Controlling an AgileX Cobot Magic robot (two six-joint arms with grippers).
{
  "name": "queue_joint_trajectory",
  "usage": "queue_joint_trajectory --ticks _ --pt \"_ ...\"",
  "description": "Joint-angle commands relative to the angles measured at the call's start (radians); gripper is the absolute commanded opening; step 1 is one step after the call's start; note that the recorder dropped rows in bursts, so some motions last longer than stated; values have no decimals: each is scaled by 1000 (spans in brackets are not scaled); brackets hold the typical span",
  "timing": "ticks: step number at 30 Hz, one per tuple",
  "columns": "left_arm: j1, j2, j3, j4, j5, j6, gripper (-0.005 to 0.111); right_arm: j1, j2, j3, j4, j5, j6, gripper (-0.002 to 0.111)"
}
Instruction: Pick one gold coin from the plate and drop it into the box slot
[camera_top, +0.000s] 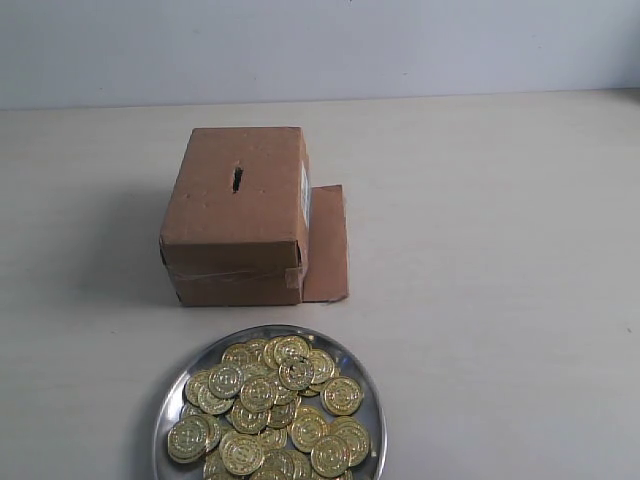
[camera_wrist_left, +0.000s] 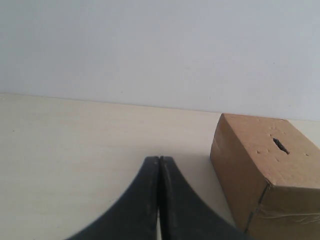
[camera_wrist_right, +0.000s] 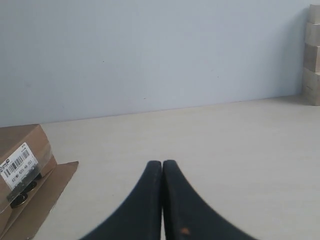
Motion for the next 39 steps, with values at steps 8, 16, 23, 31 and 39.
queue_joint_trajectory --ticks 8,16,23,31,39 --pt "-7 -6 3 5 -11 -3 0 -3 -5 5 14 -95 1 0" --pt "-7 -6 3 5 -11 -3 0 -3 -5 -35 76 -92 -10 0" --pt "-7 -6 3 5 -11 -3 0 -3 47 -122 147 -195 -6 0" --pt "-7 -6 3 5 -11 -3 0 -3 349 -306 215 -79 26 0" --pt "-7 -6 3 5 -11 -3 0 -3 429 -405 456 -95 55 0"
